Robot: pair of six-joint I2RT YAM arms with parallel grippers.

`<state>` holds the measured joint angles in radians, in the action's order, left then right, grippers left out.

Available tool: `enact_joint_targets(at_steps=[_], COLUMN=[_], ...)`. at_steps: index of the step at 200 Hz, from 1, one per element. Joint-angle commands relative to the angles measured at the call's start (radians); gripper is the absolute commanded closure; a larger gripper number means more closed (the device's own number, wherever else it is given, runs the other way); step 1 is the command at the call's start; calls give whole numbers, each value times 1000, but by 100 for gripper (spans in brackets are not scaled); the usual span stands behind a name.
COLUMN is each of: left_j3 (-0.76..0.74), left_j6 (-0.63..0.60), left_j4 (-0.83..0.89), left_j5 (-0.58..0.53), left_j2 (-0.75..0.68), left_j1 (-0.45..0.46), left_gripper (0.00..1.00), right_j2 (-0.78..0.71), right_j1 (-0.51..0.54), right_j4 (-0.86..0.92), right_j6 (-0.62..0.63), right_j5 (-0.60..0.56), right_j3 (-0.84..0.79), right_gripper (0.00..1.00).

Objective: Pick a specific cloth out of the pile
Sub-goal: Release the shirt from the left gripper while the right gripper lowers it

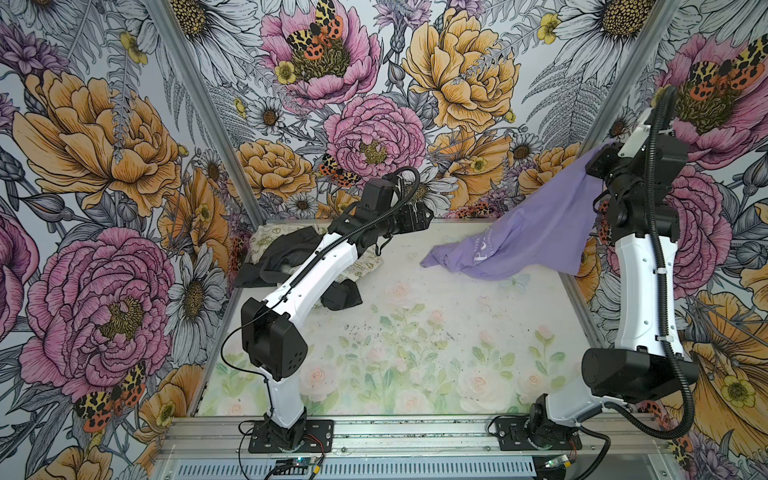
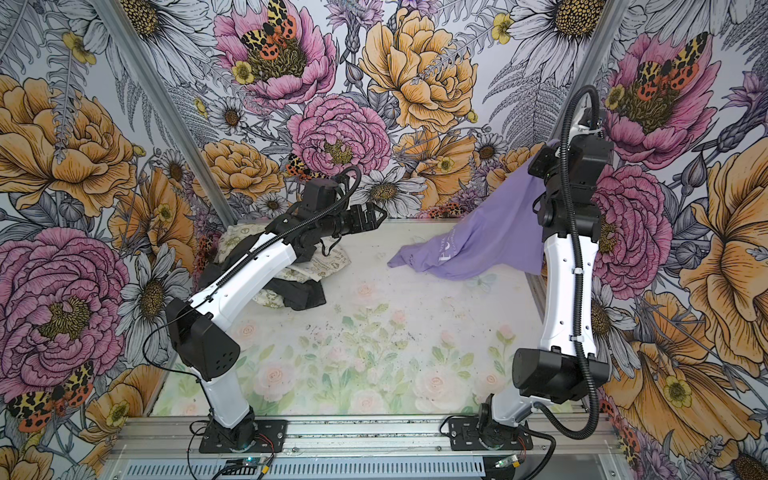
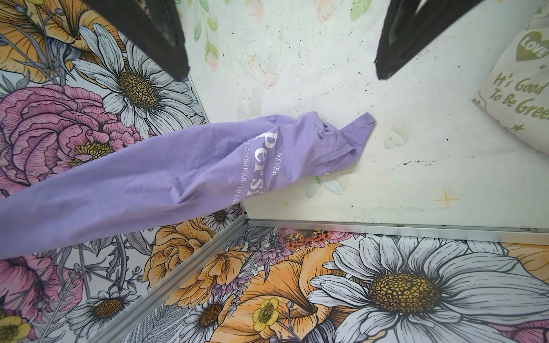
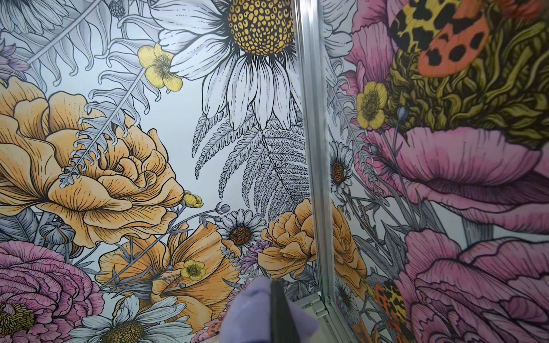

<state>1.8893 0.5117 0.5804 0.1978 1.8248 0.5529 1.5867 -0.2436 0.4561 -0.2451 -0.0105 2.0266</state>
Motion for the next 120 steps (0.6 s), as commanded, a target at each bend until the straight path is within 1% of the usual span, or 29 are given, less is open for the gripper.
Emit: enact_joint_targets(at_steps=[1, 34, 63, 93, 120], left_j3=[-4, -1, -7, -28, -51], left_j6=[-32, -38, -38, -39, -39], left_j4=[-7, -7, -7, -7, -7], left_j5=[-21, -21, -25, -38, -55], left_j2=[-35, -33, -40, -60, -82], left_j1=[-10, -17, -22, -27, -31], left_gripper=[1, 1, 1, 1, 1], right_j2=[27, 67, 119, 176, 213], right_j1=[10, 92, 171, 231, 249], right_j4=[17, 45, 48, 48, 47], right_j6=[4, 10, -17, -39, -67], right_j5=[45, 172, 278, 337, 365], right_j3=[18, -25, -56, -49, -49], right_gripper=[100, 100, 100, 100, 100])
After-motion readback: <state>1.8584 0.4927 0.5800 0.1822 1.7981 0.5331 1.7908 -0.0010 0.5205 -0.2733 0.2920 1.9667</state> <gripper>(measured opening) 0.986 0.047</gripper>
